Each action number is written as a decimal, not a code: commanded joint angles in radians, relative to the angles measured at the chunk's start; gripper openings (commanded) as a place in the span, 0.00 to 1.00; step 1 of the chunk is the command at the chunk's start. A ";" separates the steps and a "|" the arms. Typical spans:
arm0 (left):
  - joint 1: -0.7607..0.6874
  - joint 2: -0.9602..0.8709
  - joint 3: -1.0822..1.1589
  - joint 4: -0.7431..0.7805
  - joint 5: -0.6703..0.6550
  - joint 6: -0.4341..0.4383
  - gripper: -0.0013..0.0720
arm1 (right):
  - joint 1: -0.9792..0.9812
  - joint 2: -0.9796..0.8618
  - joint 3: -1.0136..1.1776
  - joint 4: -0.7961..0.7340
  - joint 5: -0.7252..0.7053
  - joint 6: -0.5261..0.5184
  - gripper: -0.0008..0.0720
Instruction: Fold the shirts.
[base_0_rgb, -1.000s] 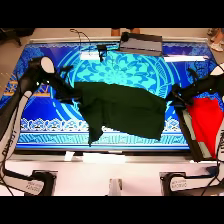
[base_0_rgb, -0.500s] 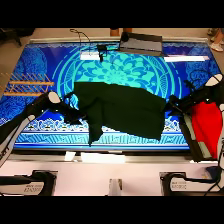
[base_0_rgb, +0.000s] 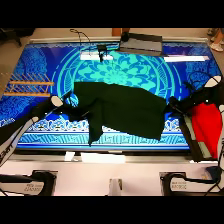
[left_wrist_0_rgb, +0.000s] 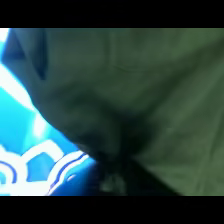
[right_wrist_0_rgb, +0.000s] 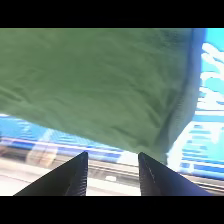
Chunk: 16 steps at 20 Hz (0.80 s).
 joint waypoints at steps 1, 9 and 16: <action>-0.002 -0.007 0.001 -0.019 0.068 -0.029 0.09 | -0.001 0.002 -0.041 -0.121 -0.001 0.029 0.53; -0.002 0.080 0.001 -0.007 0.059 0.053 0.07 | 0.000 0.002 -0.326 -0.066 -0.093 0.011 0.69; -0.006 0.146 0.001 -0.008 0.053 0.061 0.07 | 0.000 0.002 -0.437 0.095 -0.230 0.009 0.65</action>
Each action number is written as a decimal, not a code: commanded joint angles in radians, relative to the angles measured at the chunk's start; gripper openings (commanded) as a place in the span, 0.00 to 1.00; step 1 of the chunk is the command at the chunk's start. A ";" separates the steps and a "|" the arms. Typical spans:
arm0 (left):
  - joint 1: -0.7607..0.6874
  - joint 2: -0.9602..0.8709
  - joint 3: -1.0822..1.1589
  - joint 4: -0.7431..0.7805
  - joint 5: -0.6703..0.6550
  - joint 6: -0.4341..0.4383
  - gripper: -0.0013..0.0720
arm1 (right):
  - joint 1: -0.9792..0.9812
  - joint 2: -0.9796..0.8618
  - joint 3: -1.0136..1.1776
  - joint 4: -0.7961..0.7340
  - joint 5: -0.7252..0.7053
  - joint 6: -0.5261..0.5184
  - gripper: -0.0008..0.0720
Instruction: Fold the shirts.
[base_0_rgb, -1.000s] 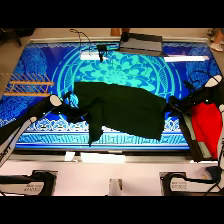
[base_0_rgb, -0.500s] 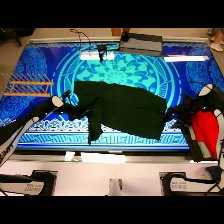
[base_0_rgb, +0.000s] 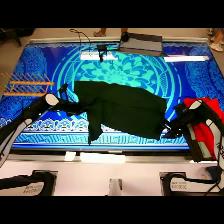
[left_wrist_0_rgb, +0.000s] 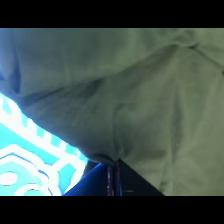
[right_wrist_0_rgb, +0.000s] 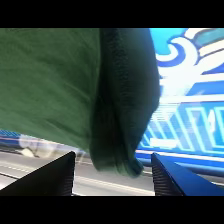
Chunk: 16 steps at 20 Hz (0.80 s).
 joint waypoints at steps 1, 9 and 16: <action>-0.001 0.033 0.001 0.000 -0.010 0.007 0.07 | 0.001 0.000 -0.065 0.066 -0.081 0.005 0.56; 0.047 0.339 0.086 0.108 -0.027 0.113 0.06 | 0.000 0.191 0.072 0.252 -0.104 -0.180 0.04; 0.386 0.748 0.634 0.182 0.181 -0.012 0.07 | 0.000 0.690 0.742 0.220 -0.483 -0.190 0.04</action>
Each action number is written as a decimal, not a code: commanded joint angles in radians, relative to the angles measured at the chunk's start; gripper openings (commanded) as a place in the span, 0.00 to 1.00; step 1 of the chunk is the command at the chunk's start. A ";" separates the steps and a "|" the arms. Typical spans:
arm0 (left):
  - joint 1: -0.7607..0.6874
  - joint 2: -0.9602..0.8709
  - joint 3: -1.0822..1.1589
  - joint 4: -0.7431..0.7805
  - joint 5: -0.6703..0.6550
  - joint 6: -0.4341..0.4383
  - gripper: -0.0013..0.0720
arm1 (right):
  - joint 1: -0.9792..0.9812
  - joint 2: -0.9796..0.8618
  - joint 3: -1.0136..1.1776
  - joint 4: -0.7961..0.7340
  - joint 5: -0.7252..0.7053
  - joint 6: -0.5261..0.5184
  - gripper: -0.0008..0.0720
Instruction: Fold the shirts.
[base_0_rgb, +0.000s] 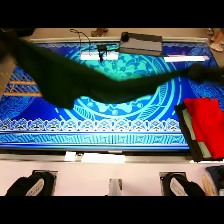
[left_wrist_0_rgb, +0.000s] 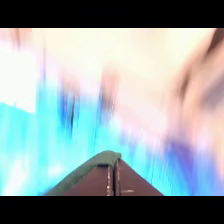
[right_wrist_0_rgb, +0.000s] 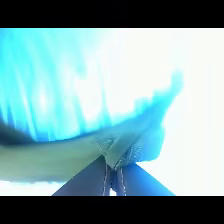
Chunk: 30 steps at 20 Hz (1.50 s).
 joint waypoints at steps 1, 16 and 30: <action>0.138 0.164 0.260 0.024 0.106 -0.033 0.07 | -0.001 0.251 0.241 -0.030 -0.306 0.042 0.04; 0.155 0.132 0.315 0.152 -0.280 0.000 0.06 | -0.001 0.317 0.254 -0.366 0.037 0.212 0.04; 0.154 -0.455 -0.188 0.027 -0.295 0.050 0.07 | 0.024 -0.489 -0.010 -0.063 -0.065 0.255 0.04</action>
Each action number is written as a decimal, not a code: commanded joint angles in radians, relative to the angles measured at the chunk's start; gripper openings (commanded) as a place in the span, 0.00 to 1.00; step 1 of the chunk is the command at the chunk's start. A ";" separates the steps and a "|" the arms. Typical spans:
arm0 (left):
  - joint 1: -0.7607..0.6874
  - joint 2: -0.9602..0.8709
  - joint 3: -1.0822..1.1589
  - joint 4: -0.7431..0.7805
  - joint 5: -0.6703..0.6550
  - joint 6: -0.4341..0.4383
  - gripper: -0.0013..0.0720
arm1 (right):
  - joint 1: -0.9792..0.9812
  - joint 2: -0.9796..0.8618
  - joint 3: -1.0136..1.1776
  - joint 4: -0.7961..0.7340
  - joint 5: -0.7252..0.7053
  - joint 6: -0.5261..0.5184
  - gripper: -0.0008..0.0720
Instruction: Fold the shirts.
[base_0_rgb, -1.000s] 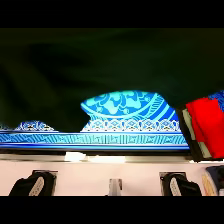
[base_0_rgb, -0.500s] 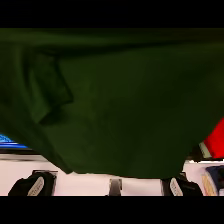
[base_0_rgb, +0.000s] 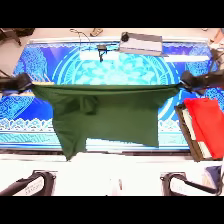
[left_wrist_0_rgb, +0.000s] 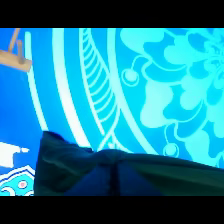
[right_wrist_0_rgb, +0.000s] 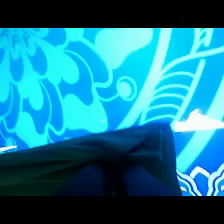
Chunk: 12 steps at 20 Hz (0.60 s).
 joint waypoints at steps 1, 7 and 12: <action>0.000 -0.133 -0.051 -0.146 0.163 0.004 0.07 | 0.039 -0.115 -0.019 0.174 -0.229 0.001 0.04; 0.000 -0.274 -0.052 -0.216 0.082 0.044 0.12 | 0.174 -0.181 -0.019 0.133 -0.369 -0.002 0.05; 0.086 -0.287 -0.053 0.048 -0.288 0.097 0.75 | 0.085 -0.132 -0.006 -0.120 -0.068 -0.015 0.59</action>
